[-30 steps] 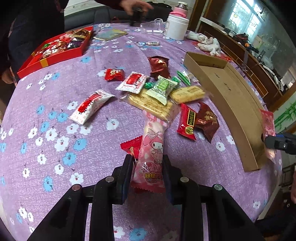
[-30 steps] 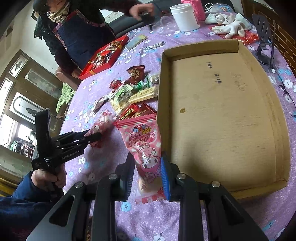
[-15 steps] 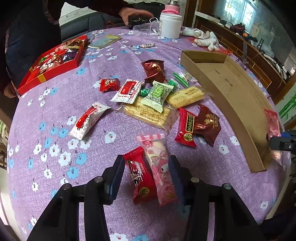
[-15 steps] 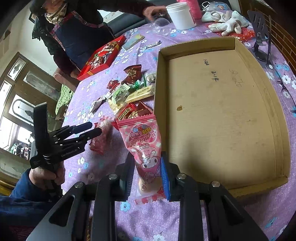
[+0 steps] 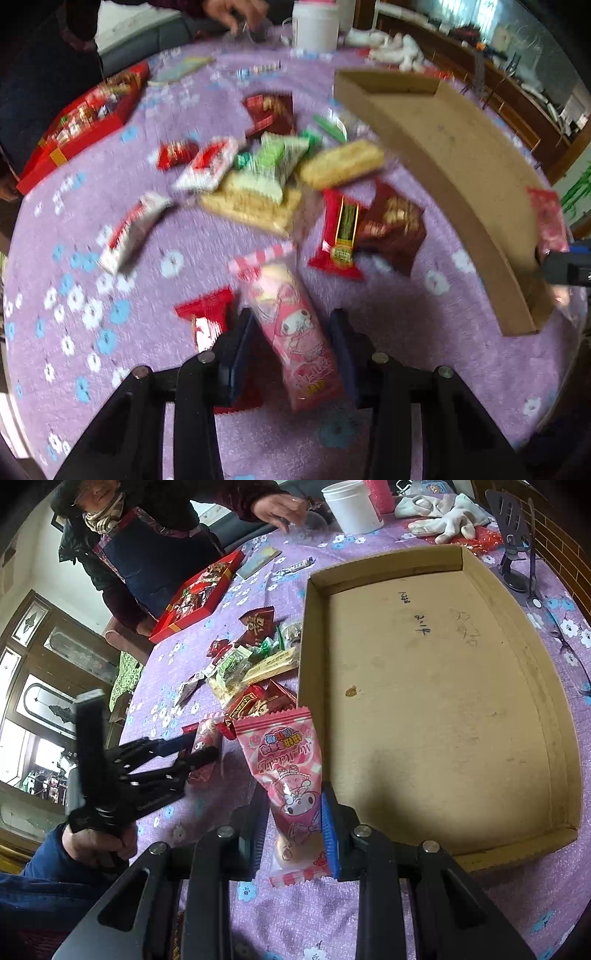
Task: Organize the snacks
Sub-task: 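Lift both pink candy bars and carry them over the cardboard tray, then lower both pink bars into the tray and open both grippers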
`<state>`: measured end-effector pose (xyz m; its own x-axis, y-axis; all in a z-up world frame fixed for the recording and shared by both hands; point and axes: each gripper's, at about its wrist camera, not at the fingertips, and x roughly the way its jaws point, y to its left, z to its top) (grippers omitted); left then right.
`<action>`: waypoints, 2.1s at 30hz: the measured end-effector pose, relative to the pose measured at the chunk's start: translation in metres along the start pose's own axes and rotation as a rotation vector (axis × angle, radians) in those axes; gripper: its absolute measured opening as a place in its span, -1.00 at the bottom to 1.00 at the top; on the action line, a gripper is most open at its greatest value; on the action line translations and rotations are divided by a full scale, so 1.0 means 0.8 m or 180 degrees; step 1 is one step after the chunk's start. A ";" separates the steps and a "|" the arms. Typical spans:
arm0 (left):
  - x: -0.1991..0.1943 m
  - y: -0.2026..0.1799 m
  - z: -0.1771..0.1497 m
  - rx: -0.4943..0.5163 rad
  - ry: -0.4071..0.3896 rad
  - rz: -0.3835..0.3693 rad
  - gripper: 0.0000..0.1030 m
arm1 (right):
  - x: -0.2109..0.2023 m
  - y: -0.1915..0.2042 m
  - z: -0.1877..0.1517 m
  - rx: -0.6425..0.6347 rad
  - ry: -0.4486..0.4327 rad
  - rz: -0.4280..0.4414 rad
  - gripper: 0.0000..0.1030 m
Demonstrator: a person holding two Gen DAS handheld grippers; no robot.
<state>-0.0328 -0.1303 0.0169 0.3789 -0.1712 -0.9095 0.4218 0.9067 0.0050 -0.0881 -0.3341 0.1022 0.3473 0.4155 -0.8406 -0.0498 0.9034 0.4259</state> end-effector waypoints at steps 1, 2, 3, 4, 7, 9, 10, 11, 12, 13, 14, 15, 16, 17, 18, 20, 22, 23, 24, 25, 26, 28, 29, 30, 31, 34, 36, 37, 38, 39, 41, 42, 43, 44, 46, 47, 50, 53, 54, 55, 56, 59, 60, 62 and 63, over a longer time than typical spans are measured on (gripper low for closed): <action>-0.003 -0.003 0.002 0.0004 -0.0011 0.0014 -0.27 | 0.000 0.000 0.000 -0.0004 0.0001 0.0001 -0.50; -0.008 -0.004 0.004 -0.0017 -0.0021 -0.0004 -0.34 | 0.001 0.000 0.000 -0.0005 0.0003 0.0003 -0.50; -0.011 -0.006 0.005 -0.0033 -0.0039 0.0015 -0.48 | 0.001 -0.001 0.000 0.0000 0.0003 0.0008 -0.50; -0.014 -0.006 0.005 -0.0057 -0.0066 0.0054 -0.54 | 0.001 -0.002 0.000 0.0009 0.0003 0.0019 -0.50; -0.025 -0.004 0.006 -0.0160 -0.0093 0.0020 -0.55 | 0.003 -0.005 0.000 0.0038 0.0014 0.0022 -0.50; -0.034 0.002 0.006 -0.0251 -0.0098 -0.0069 -0.55 | 0.003 -0.005 0.002 0.0036 0.0009 0.0016 -0.50; -0.039 0.005 0.004 -0.0299 -0.0118 -0.0133 -0.55 | 0.003 -0.005 0.003 0.0030 0.0007 0.0010 -0.50; -0.046 0.007 0.003 -0.0344 -0.0152 -0.0180 -0.55 | 0.003 -0.004 0.004 0.0021 0.0006 0.0004 -0.50; -0.051 0.008 0.001 -0.0361 -0.0170 -0.0192 -0.55 | 0.003 -0.003 0.005 0.0013 0.0009 0.0000 -0.50; -0.056 0.010 0.001 -0.0378 -0.0192 -0.0212 -0.55 | 0.003 -0.003 0.005 0.0008 0.0012 -0.0004 -0.50; -0.062 0.012 0.001 -0.0411 -0.0222 -0.0251 -0.55 | 0.003 -0.002 0.006 0.0000 0.0013 -0.0014 -0.50; -0.067 0.014 0.002 -0.0442 -0.0245 -0.0288 -0.55 | 0.003 -0.002 0.007 0.0000 0.0008 -0.0021 -0.50; -0.072 0.015 0.002 -0.0461 -0.0256 -0.0310 -0.55 | 0.002 -0.002 0.007 0.0003 0.0003 -0.0025 -0.50; -0.079 0.016 0.003 -0.0465 -0.0274 -0.0324 -0.55 | 0.001 -0.003 0.009 -0.0001 -0.0001 -0.0035 -0.50; -0.084 0.020 0.004 -0.0462 -0.0288 -0.0335 -0.55 | 0.000 -0.003 0.010 -0.0005 -0.0010 -0.0049 -0.50; -0.098 0.020 0.007 -0.0449 -0.0305 -0.0375 -0.55 | -0.005 -0.007 0.013 0.0008 -0.0042 -0.0070 -0.50; -0.108 0.021 0.015 -0.0423 -0.0331 -0.0408 -0.55 | -0.010 -0.013 0.017 0.0046 -0.0068 -0.0088 -0.50; -0.112 0.022 0.019 -0.0414 -0.0341 -0.0435 -0.55 | -0.012 -0.017 0.020 0.0066 -0.0078 -0.0104 -0.50; -0.115 0.022 0.023 -0.0407 -0.0347 -0.0473 -0.55 | -0.015 -0.020 0.022 0.0082 -0.0089 -0.0131 -0.50; -0.122 0.019 0.029 -0.0387 -0.0362 -0.0505 -0.55 | -0.018 -0.025 0.025 0.0095 -0.0100 -0.0165 -0.50; -0.125 0.011 0.030 -0.0374 -0.0377 -0.0517 -0.55 | -0.019 -0.028 0.027 0.0105 -0.0108 -0.0181 -0.50; -0.129 0.007 0.038 -0.0357 -0.0388 -0.0576 -0.55 | -0.023 -0.035 0.033 0.0127 -0.0124 -0.0198 -0.50; -0.127 0.006 0.048 -0.0338 -0.0399 -0.0609 -0.56 | -0.024 -0.038 0.036 0.0141 -0.0130 -0.0202 -0.50; -0.128 0.002 0.053 -0.0326 -0.0405 -0.0623 -0.55 | -0.025 -0.041 0.039 0.0157 -0.0131 -0.0204 -0.50; -0.129 -0.005 0.061 -0.0309 -0.0412 -0.0646 -0.56 | -0.026 -0.044 0.042 0.0171 -0.0131 -0.0206 -0.50; -0.118 -0.033 0.083 -0.0262 -0.0429 -0.0710 -0.56 | -0.027 -0.054 0.055 0.0218 -0.0145 -0.0219 -0.50; -0.106 -0.050 0.096 -0.0211 -0.0424 -0.0750 -0.56 | -0.026 -0.061 0.065 0.0270 -0.0148 -0.0210 -0.50; -0.090 -0.060 0.107 -0.0203 -0.0419 -0.0758 -0.56 | -0.024 -0.065 0.071 0.0301 -0.0151 -0.0208 -0.50; -0.083 -0.068 0.116 -0.0178 -0.0414 -0.0776 -0.56 | -0.024 -0.069 0.074 0.0320 -0.0150 -0.0211 -0.50; -0.072 -0.080 0.128 -0.0155 -0.0392 -0.0786 -0.56 | -0.023 -0.074 0.078 0.0337 -0.0149 -0.0221 -0.50; -0.055 -0.094 0.143 -0.0152 -0.0363 -0.0816 -0.56 | -0.018 -0.083 0.091 0.0377 -0.0155 -0.0267 -0.50; -0.045 -0.102 0.151 -0.0153 -0.0342 -0.0822 -0.56 | -0.016 -0.087 0.098 0.0397 -0.0157 -0.0297 -0.50; -0.039 -0.106 0.156 -0.0158 -0.0328 -0.0816 -0.56 | -0.013 -0.093 0.104 0.0417 -0.0160 -0.0317 -0.50; -0.033 -0.110 0.161 -0.0174 -0.0314 -0.0821 -0.56 | -0.010 -0.100 0.112 0.0455 -0.0159 -0.0340 -0.50; -0.019 -0.115 0.171 -0.0211 -0.0278 -0.0825 -0.56 | -0.004 -0.110 0.123 0.0526 -0.0147 -0.0353 -0.50; -0.011 -0.119 0.177 -0.0215 -0.0253 -0.0805 -0.56 | -0.001 -0.116 0.128 0.0558 -0.0142 -0.0354 -0.50; 0.009 -0.127 0.188 -0.0218 -0.0194 -0.0769 -0.56 | 0.011 -0.124 0.142 0.0547 -0.0132 -0.0418 -0.50; 0.025 -0.132 0.195 -0.0227 -0.0151 -0.0728 -0.56 | 0.025 -0.133 0.152 0.0554 -0.0083 -0.0476 -0.50; 0.028 -0.132 0.196 -0.0237 -0.0142 -0.0727 -0.56 | 0.029 -0.136 0.155 0.0566 -0.0067 -0.0475 -0.50; 0.032 -0.133 0.197 -0.0246 -0.0136 -0.0721 -0.56 | 0.033 -0.137 0.157 0.0565 -0.0053 -0.0483 -0.50; 0.034 -0.133 0.198 -0.0248 -0.0133 -0.0712 -0.56 | 0.035 -0.138 0.159 0.0557 -0.0045 -0.0501 -0.50; 0.041 -0.132 0.200 -0.0264 -0.0118 -0.0693 -0.56 | 0.043 -0.140 0.165 0.0565 -0.0032 -0.0505 -0.50; 0.043 -0.132 0.201 -0.0267 -0.0111 -0.0685 -0.56 | 0.045 -0.140 0.168 0.0560 -0.0022 -0.0514 -0.50; 0.047 -0.132 0.203 -0.0276 -0.0110 -0.0680 -0.56 | 0.050 -0.141 0.172 0.0552 -0.0008 -0.0540 -0.50; 0.047 -0.132 0.203 -0.0276 -0.0111 -0.0678 -0.56 | 0.052 -0.142 0.174 0.0555 -0.0004 -0.0539 -0.50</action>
<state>0.0707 -0.2949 0.0499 0.3175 -0.3742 -0.8713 0.4235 0.8781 -0.2228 0.0621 -0.4341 0.0655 0.3381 0.2594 -0.9047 0.1717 0.9281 0.3303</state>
